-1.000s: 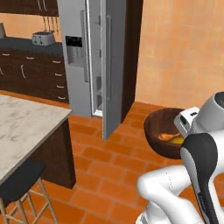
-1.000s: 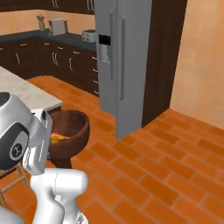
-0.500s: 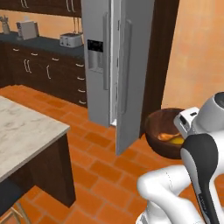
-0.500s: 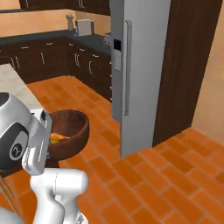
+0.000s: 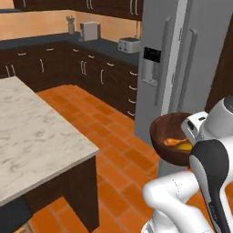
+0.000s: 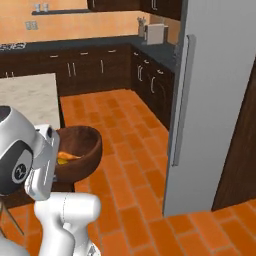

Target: Pick the chicken drumstick and lemon from their plates and place them in the bowl. Then put the bowl in the fridge.

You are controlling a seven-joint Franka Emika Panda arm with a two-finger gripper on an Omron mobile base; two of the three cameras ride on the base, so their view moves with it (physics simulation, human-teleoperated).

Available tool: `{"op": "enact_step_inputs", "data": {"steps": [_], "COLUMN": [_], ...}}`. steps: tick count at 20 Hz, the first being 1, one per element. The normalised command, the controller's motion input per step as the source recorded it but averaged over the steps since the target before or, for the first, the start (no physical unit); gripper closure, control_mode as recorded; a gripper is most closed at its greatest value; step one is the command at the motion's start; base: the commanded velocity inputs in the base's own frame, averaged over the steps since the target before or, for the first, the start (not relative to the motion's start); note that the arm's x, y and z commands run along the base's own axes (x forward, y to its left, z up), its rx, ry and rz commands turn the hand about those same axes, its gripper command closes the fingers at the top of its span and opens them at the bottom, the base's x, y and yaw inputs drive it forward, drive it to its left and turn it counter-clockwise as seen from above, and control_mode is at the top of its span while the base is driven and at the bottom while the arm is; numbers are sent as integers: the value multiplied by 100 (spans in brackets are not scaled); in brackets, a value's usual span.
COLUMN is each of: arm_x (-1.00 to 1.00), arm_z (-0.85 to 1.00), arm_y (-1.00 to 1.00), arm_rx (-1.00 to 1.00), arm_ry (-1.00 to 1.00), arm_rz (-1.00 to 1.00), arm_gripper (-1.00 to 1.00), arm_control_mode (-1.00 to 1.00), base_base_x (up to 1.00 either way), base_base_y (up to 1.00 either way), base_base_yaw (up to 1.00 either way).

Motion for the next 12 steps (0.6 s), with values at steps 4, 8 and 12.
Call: {"op": "enact_step_inputs", "data": {"steps": [4,8,12], "arm_x": [0,0,0], "arm_z": [0,0,0], "arm_y": [0,0,0], "arm_rx": [0,0,0], "arm_ry": [0,0,0], "arm_rz": [0,0,0], "arm_gripper": [100,100,100], "arm_control_mode": [100,100,100], "base_base_x": [97,85,100], "base_base_y": [-44,-20,18], "base_base_yaw": [28,18,16]}}
